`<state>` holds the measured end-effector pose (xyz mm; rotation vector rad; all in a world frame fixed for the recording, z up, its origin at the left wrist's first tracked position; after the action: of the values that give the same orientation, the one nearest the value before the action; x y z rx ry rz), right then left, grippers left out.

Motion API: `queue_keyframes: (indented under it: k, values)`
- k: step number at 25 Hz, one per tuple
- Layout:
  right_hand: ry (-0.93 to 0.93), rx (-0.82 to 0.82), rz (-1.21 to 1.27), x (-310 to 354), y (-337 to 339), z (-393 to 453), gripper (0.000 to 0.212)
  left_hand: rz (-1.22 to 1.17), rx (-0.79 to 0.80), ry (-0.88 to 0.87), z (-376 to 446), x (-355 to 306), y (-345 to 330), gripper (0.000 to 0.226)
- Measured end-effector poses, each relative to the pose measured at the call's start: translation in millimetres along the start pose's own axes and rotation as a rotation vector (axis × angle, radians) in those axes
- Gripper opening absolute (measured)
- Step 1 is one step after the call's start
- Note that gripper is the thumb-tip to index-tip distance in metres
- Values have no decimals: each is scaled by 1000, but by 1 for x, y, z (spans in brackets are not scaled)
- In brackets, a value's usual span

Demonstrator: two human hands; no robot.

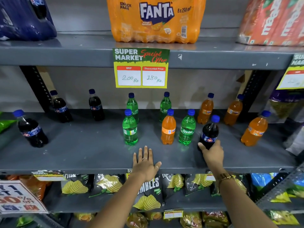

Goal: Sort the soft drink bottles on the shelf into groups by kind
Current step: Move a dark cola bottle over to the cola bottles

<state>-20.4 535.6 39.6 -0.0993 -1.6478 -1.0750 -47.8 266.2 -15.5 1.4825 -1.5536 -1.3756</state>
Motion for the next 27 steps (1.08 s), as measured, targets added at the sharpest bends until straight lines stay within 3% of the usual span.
queue_keyframes:
  k: [5, 8, 11, 13, 20, 27]
  values:
    - [65, 76, 16, 15, -23, -58, 46, -47, -166, -99, -18, 8, 9, 70]
    - [138, 141, 15, 34, -45, -87, 45, -21, -250, -65, -32, 39, 15, 71]
    - [186, 197, 6, 55, -69, -107, 47, 8, -318, -17, -49, 81, 21, 102]
    - [208, 245, -8, 67, -88, -119, 49, 24, -347, 57, -56, 115, 25, 106]
    - [278, 410, -41, 121, -166, -163, 51, -62, -292, 340, -80, 225, 44, 75]
    - [370, 480, -89, 172, -233, -197, 60, -157, -245, 437, -86, 304, 62, 100]
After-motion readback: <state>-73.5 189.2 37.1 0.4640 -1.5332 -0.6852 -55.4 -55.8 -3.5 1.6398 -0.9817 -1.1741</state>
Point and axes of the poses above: each hand's wrist, its own z-axis towards the middle knuckle, its own y-axis out of the back of the hand, x = y × z, the point moved 8 cm from there along z, towards the middle knuckle, and after that the axes turned 4 degrees about -z, right-handed, at the moved point
